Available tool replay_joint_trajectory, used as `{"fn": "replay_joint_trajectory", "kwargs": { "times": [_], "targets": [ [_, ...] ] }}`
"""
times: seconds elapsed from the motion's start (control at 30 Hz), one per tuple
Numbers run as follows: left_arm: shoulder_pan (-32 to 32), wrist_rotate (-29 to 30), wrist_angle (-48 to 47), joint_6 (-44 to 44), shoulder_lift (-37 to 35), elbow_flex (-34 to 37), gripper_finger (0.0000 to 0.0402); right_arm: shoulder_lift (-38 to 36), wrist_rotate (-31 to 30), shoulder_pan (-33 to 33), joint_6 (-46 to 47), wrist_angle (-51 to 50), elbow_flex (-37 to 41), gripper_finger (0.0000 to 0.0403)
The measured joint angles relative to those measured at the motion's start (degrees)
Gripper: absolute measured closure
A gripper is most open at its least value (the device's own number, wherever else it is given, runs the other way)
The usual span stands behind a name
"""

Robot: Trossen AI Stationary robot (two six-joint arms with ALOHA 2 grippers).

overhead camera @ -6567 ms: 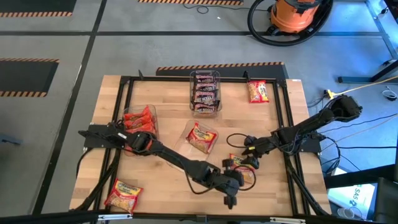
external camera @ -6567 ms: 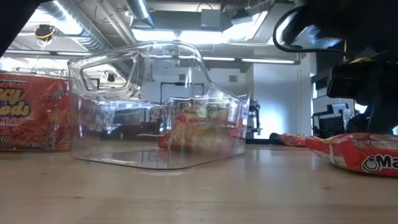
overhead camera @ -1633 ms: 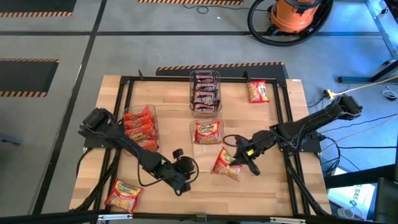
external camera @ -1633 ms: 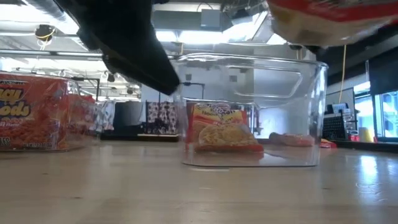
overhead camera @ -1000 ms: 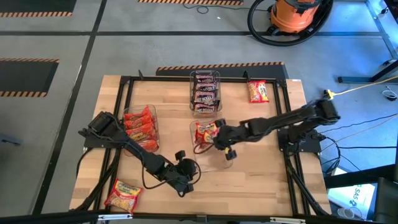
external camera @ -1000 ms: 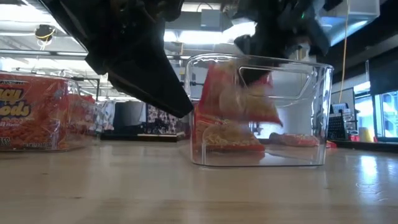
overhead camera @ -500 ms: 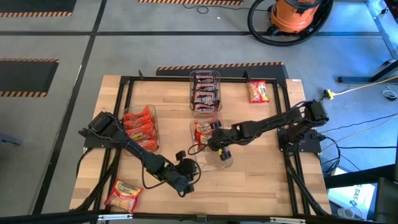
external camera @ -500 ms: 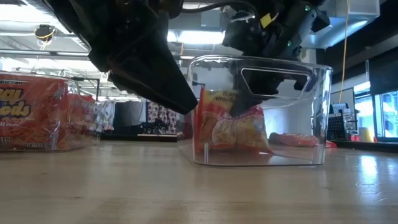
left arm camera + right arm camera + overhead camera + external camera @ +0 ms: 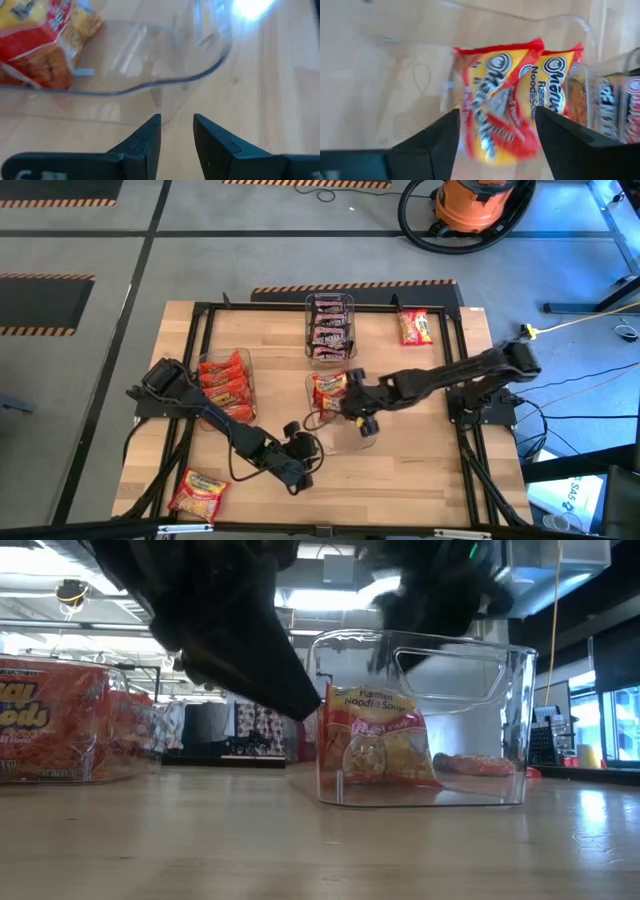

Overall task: Sort Maruchan noodles
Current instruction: Put the red noodle pack into the right transparent bin

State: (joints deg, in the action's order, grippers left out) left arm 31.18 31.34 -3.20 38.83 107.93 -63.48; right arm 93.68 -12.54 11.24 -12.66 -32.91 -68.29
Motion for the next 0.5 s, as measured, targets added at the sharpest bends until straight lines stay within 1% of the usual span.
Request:
{"fn": "replay_joint_trajectory", "kwargs": {
  "times": [0.1,0.2,0.3,0.37,0.43,0.5],
  "targets": [
    [0.02,-1.29,-0.81,0.3,-0.75,-0.01,0.0294,-3.79,-1.08,3.38,3.43,-5.77,-2.39,0.0163],
    [0.12,-2.59,-1.82,1.14,-2.37,0.0,0.0294,-8.2,-4.46,8.16,9.05,-10.06,-1.6,0.0166],
    [0.48,-3.93,-3.45,2.15,-4.84,-0.05,0.0294,-12.99,-9.58,14.21,16.29,-12.63,1.75,0.0175],
    [0.81,-5.75,-6.79,4.07,-7.33,0.02,0.0294,-15.84,-12.33,18.36,21.24,-12.41,5.14,0.0181],
    [0.87,-8.63,-9.06,8.24,-9.53,-0.17,0.0294,-18.4,-14.71,22.2,26.01,-10.88,8.93,0.0187],
    [1.27,-11.88,-14.66,14.3,-12.26,-0.02,0.0294,-20.19,-17.0,25.6,30.54,-8.53,12.71,0.0193]
  ]
}}
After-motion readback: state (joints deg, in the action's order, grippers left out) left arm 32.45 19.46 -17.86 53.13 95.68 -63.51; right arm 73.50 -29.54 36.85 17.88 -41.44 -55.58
